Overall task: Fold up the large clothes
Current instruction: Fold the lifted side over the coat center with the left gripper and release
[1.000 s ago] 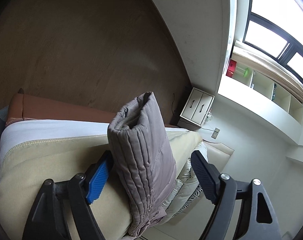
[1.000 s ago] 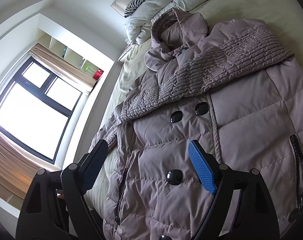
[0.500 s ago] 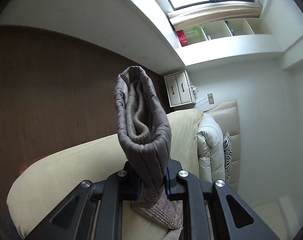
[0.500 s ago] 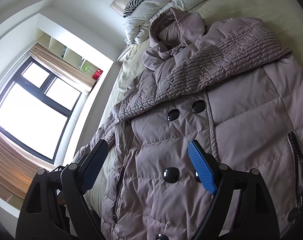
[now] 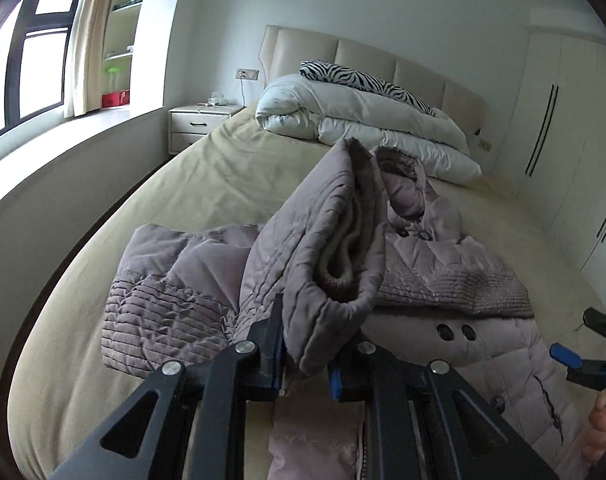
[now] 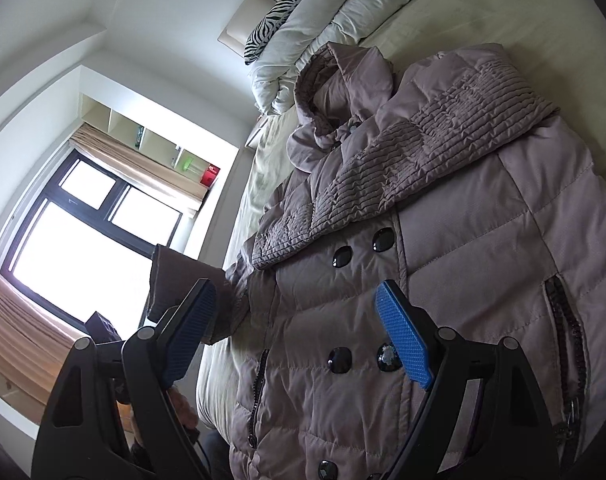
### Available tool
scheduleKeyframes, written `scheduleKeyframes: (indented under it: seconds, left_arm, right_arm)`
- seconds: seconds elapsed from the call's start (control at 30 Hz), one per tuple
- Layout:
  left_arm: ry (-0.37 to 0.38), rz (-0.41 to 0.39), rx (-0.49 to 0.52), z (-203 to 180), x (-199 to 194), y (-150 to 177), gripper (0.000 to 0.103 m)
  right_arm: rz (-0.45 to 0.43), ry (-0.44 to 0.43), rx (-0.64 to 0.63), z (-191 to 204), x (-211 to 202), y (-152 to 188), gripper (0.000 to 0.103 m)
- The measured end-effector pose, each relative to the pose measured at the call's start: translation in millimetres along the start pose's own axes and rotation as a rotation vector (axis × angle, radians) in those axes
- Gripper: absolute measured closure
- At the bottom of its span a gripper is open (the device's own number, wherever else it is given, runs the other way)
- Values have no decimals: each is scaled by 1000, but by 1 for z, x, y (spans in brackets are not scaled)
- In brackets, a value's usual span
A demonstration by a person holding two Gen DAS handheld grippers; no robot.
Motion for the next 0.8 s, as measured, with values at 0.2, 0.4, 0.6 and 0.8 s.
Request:
scheduleKeyframes:
  seconds: [0.2, 0.4, 0.6, 0.8]
  left_arm:
    - [-53, 47, 271, -67, 26, 33, 85]
    - [-112, 63, 472, -102, 39, 66, 84]
    - [-140, 63, 574, -118, 48, 79, 84]
    - [-147, 56, 585, -118, 49, 81, 84]
  right_arm:
    - [171, -160, 101, 13, 33, -7, 17]
    - [283, -194, 52, 48, 73, -16, 17]
    - [431, -166, 9, 61, 120, -12, 28]
    - [486, -149, -21, 67, 144, -9, 68]
Point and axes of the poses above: each gripper's, at about its wrist camera, not at the fingertips, and x roughly the way its jaws point, z to its left, y to its underside, the point moved 6 cm from there along x, roughly the way its jaws point, and after that the axes turned 8 degrees about y, right-handed, at the moved point
